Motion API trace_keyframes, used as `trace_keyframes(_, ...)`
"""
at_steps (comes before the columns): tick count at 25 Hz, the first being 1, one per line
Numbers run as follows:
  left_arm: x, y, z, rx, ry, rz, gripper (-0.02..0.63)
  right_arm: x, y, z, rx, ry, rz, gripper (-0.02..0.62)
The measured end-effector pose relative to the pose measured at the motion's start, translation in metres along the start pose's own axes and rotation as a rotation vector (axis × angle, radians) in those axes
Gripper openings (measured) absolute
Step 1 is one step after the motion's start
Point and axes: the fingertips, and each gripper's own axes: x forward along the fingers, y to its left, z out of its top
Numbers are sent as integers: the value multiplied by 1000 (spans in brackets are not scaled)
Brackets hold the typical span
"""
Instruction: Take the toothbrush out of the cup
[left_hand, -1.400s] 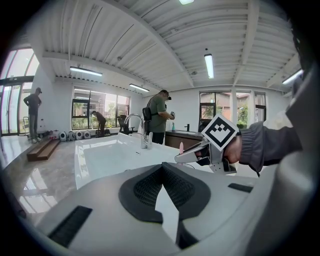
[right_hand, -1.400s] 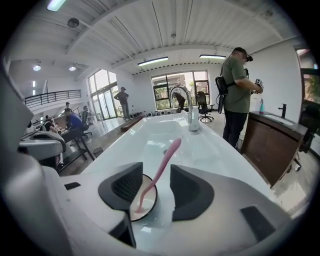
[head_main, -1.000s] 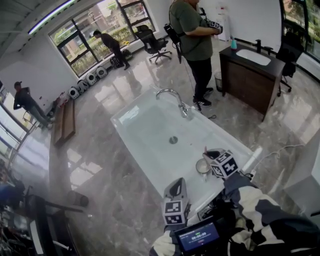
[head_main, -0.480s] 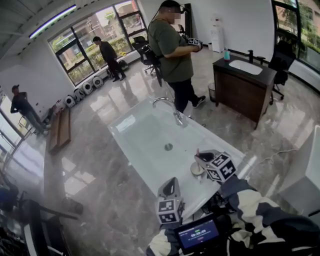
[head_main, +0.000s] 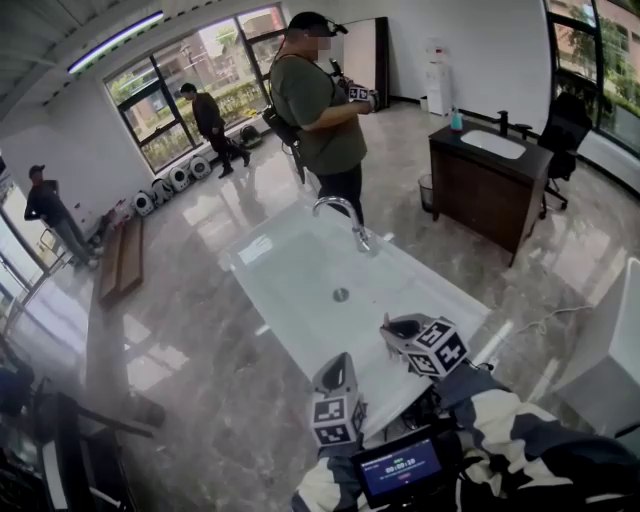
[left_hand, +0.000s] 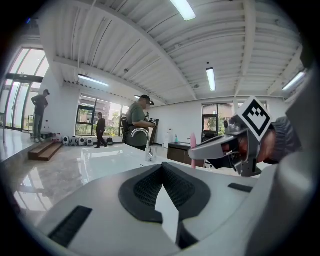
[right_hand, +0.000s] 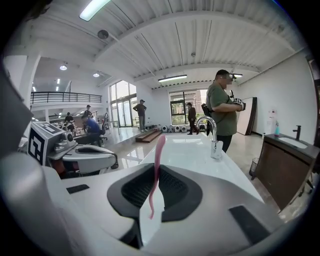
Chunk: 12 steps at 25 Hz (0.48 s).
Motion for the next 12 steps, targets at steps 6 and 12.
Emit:
trace_keyframes(6,-14,15,-13,-16,28,33,5,21,23,-40,11,91,45,35)
trace_keyframes(12,-22,19,-22,-16,44,40,5,46,39,-76,20,190,89,35)
